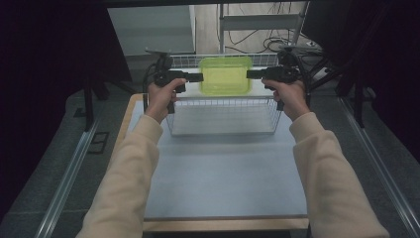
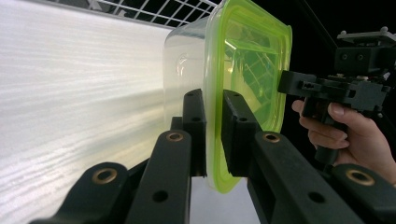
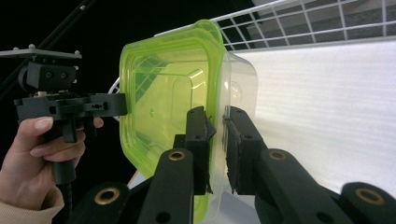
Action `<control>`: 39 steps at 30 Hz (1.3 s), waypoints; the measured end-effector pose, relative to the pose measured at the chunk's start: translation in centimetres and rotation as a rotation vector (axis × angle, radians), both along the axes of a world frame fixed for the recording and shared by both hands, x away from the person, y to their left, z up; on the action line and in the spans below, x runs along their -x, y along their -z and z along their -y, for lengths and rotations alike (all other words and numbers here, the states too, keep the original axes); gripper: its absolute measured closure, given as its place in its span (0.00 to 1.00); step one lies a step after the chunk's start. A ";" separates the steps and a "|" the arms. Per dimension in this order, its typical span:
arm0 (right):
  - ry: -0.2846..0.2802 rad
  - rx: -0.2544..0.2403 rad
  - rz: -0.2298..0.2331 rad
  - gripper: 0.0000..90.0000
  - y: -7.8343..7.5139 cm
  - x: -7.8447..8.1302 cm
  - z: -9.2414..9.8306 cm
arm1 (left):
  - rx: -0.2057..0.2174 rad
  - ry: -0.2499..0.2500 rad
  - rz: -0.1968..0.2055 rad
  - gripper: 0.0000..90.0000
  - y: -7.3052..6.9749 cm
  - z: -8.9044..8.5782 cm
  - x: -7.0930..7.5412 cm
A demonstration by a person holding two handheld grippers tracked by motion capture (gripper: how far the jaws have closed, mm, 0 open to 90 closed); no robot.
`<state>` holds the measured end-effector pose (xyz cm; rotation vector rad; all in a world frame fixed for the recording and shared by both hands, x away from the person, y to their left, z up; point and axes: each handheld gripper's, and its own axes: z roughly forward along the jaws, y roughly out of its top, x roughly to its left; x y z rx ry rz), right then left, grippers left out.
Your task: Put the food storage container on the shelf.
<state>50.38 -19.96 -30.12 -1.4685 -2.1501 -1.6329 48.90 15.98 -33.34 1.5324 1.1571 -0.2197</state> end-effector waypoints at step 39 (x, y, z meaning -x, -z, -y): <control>-0.013 0.148 0.255 0.37 0.9 6.8 1.6 | -0.093 -0.105 0.188 0.26 -0.1 -1.6 8.8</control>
